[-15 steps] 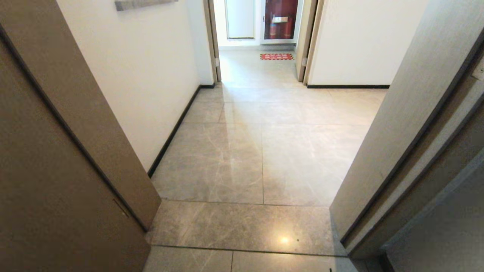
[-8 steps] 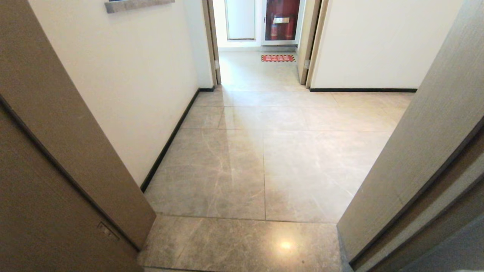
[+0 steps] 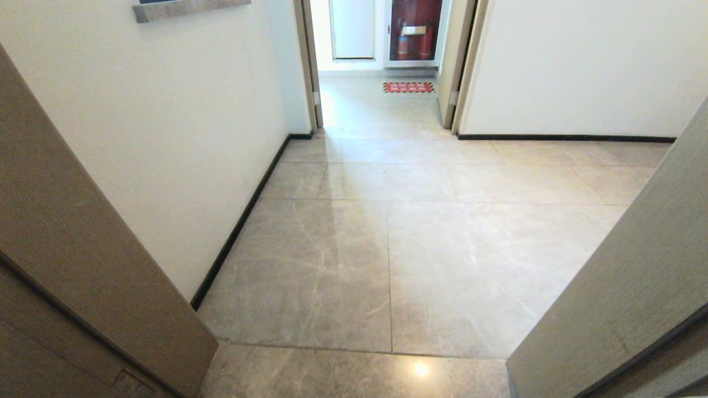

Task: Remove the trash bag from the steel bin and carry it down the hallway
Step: Put the trash bag at the door

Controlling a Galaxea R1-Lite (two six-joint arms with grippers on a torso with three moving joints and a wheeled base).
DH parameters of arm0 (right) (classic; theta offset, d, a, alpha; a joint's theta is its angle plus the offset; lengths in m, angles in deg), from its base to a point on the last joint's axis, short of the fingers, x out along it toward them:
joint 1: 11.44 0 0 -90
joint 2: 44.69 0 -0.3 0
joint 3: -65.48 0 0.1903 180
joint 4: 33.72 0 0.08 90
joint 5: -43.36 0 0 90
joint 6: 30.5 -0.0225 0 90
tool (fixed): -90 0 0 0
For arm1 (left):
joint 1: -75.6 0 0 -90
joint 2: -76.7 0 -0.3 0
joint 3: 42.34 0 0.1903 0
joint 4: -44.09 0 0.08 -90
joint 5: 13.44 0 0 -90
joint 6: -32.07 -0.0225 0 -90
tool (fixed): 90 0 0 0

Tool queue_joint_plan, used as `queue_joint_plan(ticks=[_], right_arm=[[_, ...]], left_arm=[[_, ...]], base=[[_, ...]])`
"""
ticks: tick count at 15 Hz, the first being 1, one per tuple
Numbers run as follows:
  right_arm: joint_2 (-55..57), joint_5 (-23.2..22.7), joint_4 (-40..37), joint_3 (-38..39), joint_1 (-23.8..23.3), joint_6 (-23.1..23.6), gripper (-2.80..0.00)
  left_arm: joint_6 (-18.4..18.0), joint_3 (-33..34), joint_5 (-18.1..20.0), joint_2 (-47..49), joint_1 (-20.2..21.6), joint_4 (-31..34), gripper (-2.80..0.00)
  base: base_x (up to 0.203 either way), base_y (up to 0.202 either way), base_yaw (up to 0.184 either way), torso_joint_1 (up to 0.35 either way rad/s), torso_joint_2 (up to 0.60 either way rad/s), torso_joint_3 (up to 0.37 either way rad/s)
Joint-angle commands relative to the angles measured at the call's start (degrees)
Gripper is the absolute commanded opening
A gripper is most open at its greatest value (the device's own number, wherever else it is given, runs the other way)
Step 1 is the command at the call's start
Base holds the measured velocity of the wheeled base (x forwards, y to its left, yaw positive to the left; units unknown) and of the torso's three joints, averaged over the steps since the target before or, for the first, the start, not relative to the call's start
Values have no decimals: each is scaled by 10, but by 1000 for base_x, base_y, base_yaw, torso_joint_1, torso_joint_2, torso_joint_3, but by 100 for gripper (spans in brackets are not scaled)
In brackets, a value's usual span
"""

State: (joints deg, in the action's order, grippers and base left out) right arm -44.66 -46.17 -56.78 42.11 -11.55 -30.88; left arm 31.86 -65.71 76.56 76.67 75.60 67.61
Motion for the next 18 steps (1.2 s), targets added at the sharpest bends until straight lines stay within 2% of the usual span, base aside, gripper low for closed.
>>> queue_joint_plan(ticks=[1, 18], right_arm=[[1, 0, 0, 1, 0, 0, -280], [1, 0, 0, 1, 0, -1, -280]], left_arm=[[1, 0, 0, -1, 0, 0, -280], [0, 0, 0, 0, 0, 0, -280]], base=[[192, 0, 2, 7, -2, 2], [190, 0, 0, 2, 2, 2]])
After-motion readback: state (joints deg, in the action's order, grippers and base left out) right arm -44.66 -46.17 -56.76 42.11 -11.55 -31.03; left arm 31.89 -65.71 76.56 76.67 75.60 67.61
